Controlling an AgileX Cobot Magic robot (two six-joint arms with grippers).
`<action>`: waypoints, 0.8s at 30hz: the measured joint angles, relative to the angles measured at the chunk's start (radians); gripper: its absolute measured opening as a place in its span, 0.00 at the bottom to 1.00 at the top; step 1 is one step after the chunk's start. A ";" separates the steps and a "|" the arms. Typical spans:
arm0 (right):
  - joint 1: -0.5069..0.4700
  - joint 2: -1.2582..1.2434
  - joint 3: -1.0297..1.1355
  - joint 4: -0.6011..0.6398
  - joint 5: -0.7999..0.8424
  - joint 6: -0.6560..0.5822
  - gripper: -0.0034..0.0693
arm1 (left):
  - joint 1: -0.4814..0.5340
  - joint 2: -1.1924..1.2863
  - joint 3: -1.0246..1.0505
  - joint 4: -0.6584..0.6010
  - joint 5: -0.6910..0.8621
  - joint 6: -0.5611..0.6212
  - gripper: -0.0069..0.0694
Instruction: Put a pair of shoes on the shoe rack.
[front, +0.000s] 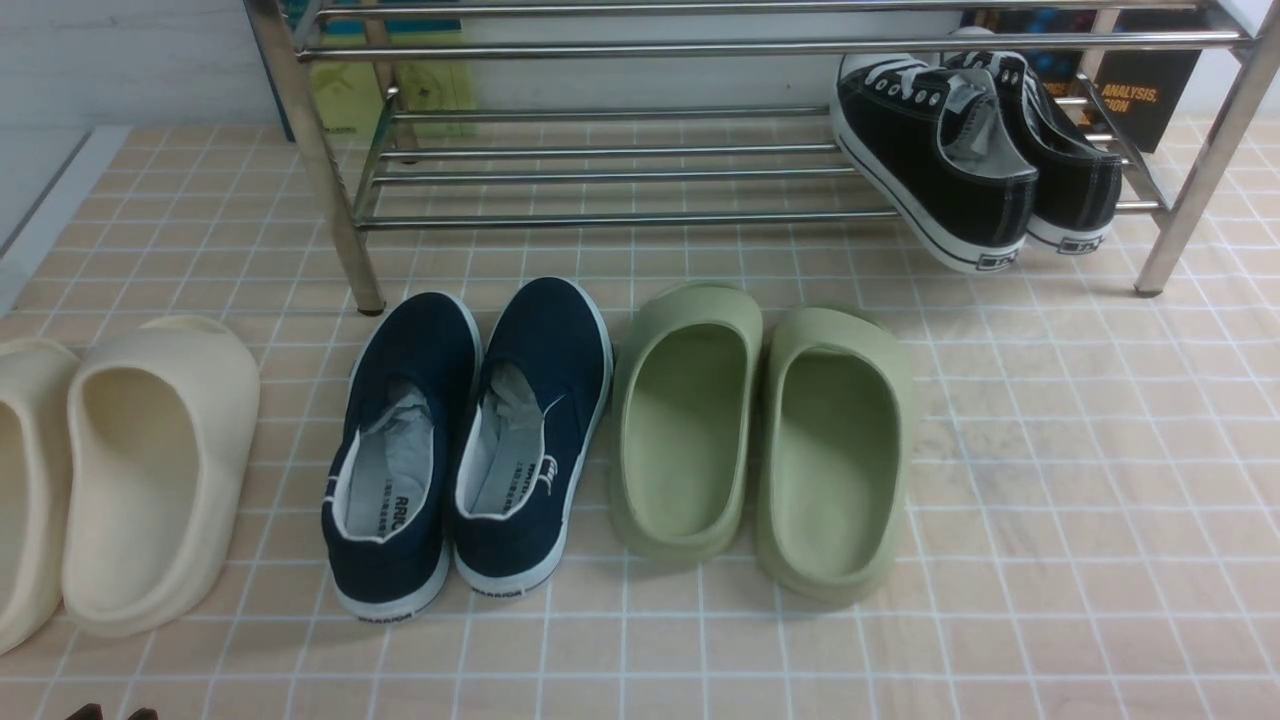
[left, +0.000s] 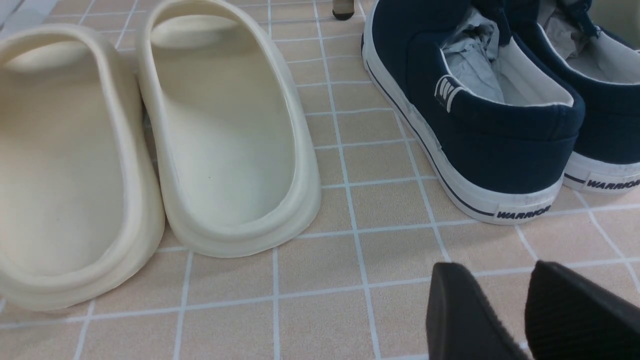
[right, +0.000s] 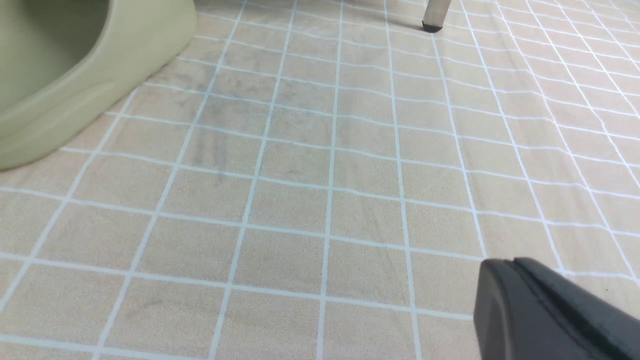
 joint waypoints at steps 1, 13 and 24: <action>0.000 0.000 0.000 0.000 0.000 0.000 0.02 | 0.000 0.000 0.000 0.000 0.000 0.000 0.41; -0.001 0.000 0.000 0.000 0.000 0.000 0.03 | 0.000 0.000 0.000 0.000 0.000 0.000 0.41; -0.001 0.000 0.000 0.000 0.000 0.000 0.04 | 0.000 0.000 0.000 0.000 0.000 0.000 0.41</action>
